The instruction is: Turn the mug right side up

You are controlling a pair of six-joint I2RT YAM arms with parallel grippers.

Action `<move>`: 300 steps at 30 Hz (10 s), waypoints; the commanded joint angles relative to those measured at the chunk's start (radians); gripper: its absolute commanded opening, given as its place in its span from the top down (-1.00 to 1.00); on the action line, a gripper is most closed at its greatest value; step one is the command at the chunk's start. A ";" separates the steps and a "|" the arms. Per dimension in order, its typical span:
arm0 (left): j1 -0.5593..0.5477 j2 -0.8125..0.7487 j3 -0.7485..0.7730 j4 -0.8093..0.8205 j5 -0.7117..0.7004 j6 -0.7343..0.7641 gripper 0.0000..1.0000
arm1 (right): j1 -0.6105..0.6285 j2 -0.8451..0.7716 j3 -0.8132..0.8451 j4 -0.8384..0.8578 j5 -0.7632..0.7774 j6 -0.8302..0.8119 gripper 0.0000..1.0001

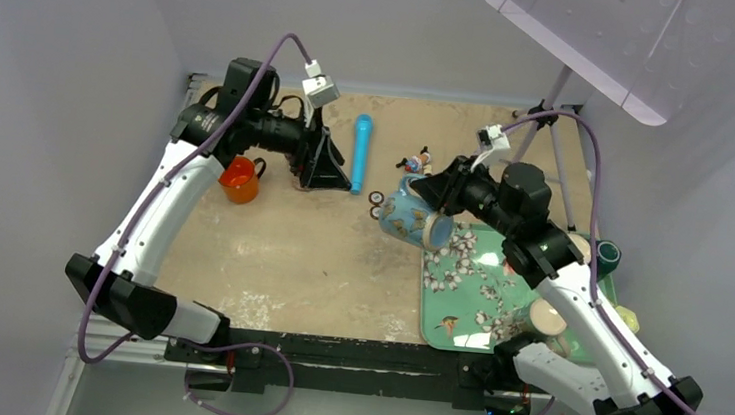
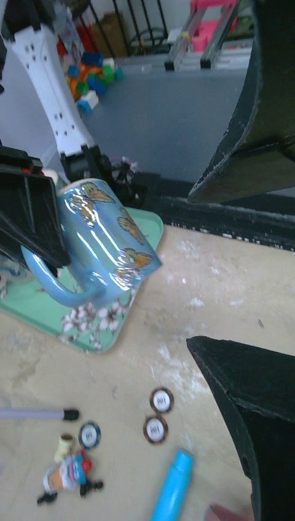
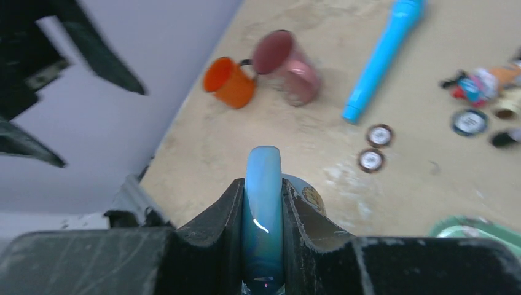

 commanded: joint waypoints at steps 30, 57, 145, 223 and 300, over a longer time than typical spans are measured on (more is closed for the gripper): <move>-0.107 -0.049 -0.128 0.324 0.155 -0.568 1.00 | 0.142 0.122 0.213 0.311 -0.020 0.071 0.52; 0.304 -0.072 -0.590 0.014 -0.925 0.514 1.00 | -0.014 0.105 0.173 -0.631 0.756 0.301 -0.84; 0.290 -0.128 -0.316 -0.276 -0.531 0.333 -0.08 | -0.174 0.813 0.534 -0.820 0.550 -0.452 -0.54; -0.198 0.183 -0.194 0.584 0.251 -0.514 -0.35 | -0.083 0.259 0.404 -0.118 -0.372 -0.173 1.00; -0.161 -0.032 -0.181 -0.271 -0.724 0.370 -0.24 | -0.541 0.009 0.172 -1.096 0.676 0.442 -0.97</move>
